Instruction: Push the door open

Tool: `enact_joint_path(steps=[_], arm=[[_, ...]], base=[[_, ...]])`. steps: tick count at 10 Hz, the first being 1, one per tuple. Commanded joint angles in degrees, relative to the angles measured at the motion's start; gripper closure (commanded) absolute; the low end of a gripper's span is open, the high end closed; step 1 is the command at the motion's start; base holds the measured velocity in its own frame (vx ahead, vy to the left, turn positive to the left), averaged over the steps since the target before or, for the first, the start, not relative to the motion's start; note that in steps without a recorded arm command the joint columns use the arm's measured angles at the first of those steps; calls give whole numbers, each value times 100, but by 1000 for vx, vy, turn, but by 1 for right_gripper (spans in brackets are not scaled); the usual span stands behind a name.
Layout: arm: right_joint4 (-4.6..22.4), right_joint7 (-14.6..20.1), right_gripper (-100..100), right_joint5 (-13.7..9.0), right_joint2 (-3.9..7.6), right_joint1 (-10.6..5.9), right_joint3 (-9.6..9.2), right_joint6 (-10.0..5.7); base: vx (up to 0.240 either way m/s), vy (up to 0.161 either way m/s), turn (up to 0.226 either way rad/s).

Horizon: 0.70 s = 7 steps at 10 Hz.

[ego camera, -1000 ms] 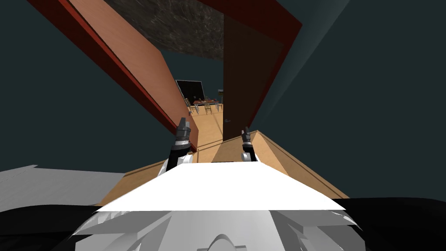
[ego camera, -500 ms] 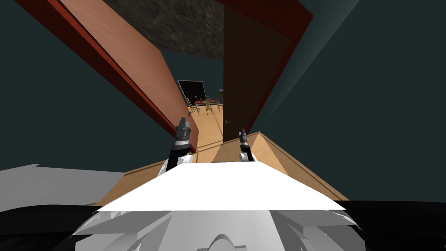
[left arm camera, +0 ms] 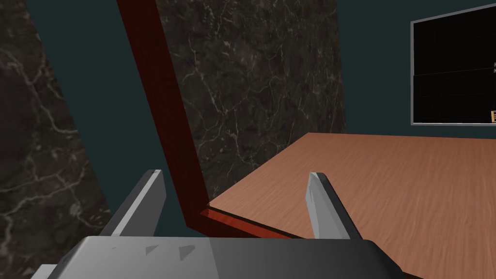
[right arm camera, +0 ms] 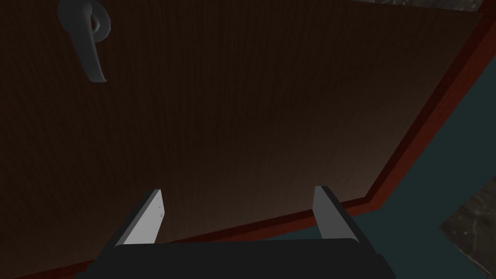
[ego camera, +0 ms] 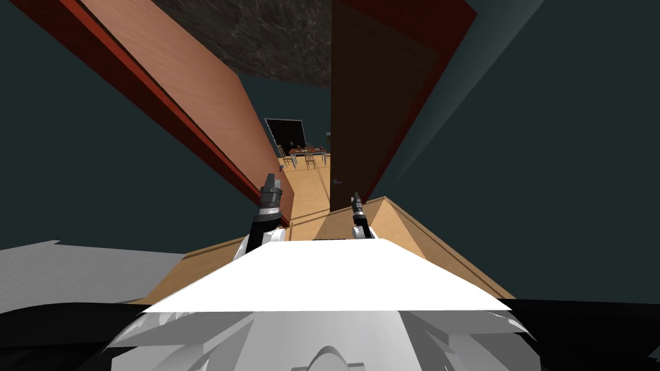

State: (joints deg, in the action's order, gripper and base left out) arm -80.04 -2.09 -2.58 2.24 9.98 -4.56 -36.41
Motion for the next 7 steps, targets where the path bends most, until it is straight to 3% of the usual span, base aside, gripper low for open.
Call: enact_joint_path(steps=[1, 3, 7], arm=[[194, 15, -100, 6, 11, -58, -5, -45], [384, 17, -100, 23, 3, -129, -23, -81], [1126, 25, -100, 90, -43, -407, -94, -220]], base=[[59, -32, 18], [46, -24, 25], [80, -42, 49]])
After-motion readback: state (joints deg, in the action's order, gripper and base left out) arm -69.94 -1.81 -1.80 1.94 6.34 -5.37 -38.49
